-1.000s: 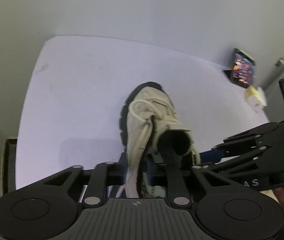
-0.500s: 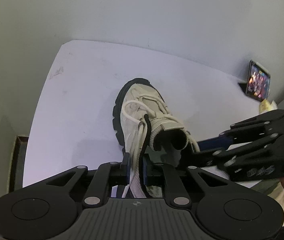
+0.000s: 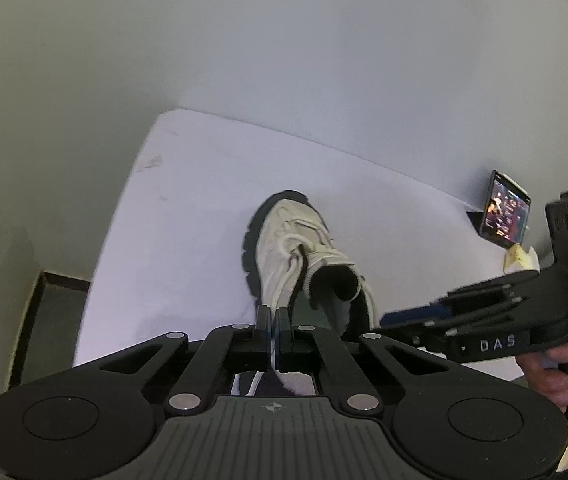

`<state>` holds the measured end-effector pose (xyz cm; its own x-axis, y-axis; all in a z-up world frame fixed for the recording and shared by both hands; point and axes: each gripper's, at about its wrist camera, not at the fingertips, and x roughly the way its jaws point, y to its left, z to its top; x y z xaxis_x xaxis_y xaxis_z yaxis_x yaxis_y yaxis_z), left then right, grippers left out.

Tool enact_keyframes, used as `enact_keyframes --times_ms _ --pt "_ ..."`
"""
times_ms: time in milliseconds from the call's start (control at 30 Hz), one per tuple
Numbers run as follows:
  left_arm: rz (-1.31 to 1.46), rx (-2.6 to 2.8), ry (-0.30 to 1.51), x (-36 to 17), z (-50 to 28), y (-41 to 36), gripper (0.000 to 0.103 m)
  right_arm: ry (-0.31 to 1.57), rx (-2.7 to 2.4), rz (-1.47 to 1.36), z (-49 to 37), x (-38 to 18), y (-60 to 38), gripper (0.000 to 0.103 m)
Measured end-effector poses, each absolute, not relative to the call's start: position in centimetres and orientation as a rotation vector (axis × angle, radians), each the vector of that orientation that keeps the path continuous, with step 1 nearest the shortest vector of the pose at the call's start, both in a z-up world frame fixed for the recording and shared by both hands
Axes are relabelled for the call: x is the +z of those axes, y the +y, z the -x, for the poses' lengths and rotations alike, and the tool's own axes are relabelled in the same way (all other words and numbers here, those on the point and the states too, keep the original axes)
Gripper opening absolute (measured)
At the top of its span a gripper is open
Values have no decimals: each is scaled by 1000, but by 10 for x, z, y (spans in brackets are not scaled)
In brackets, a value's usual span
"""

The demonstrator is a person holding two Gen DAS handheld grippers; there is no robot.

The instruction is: Lace up shoes with both hands

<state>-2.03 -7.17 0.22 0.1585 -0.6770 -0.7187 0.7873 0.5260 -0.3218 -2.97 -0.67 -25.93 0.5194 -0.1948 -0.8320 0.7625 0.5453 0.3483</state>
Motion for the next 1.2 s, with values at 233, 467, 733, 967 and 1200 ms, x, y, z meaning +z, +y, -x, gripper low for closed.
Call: enact_keyframes --times_ms 233,467,733,967,1200 --pt "-94 -1036 927 11 30 -51 0 833 -664 -787 33 -251 18 39" --pt "-107 -997 924 14 41 -41 0 807 -703 -756 31 -236 37 42" --pt "-102 -913 1004 3 43 -23 64 756 -775 -745 37 -206 61 81" --pt "-73 -876 1081 -2 58 -1 89 836 -807 -711 38 -194 63 82" --pt "-6 -694 1117 15 83 11 98 902 -708 -641 41 -177 47 82"
